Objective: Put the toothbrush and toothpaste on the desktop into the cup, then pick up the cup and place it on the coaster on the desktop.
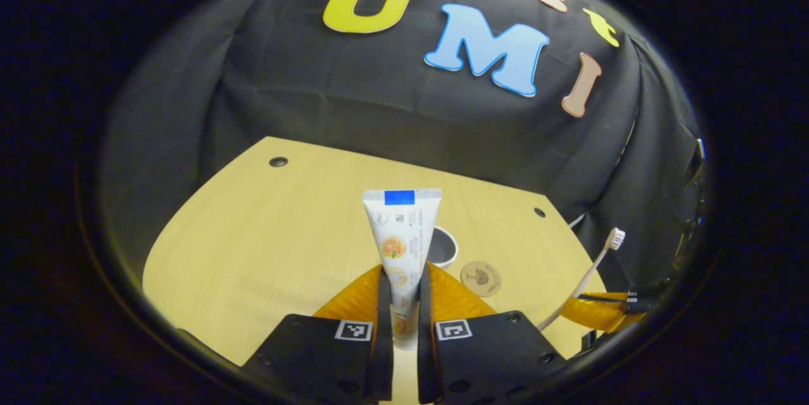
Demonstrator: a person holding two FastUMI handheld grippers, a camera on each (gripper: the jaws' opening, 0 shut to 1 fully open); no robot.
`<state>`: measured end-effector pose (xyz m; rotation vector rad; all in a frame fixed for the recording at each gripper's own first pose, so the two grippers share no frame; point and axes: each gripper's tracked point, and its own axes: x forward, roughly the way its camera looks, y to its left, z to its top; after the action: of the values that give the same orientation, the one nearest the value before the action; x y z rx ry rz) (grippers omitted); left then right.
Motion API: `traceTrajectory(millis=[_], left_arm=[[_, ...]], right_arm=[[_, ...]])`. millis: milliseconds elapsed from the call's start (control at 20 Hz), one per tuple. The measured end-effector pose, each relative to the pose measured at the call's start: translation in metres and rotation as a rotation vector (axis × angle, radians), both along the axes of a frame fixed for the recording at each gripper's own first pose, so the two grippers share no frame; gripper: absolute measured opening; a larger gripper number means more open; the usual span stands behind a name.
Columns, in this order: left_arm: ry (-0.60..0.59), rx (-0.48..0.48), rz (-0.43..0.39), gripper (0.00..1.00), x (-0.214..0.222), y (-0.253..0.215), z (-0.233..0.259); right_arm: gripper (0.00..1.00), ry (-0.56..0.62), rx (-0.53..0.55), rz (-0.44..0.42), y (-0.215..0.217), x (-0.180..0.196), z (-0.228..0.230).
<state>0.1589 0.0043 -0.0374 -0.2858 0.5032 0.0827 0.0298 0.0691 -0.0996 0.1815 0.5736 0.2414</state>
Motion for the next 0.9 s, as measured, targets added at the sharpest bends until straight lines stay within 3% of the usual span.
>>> traceTrajectory(millis=[250,500,900], left_arm=[[-0.163,-0.006,-0.007,0.22,0.042,-0.003,0.025],[-0.237,-0.004,-0.036,0.22,0.077,-0.007,0.033],[-0.139,0.022,-0.124,0.21,0.104,-0.024,-0.016]], right_arm=[[0.04,-0.093,-0.003,-0.012,-0.001,0.017,0.028],[0.04,-0.135,-0.017,-0.047,-0.005,0.032,0.043],[0.04,-0.117,-0.02,-0.082,-0.009,0.037,0.043]])
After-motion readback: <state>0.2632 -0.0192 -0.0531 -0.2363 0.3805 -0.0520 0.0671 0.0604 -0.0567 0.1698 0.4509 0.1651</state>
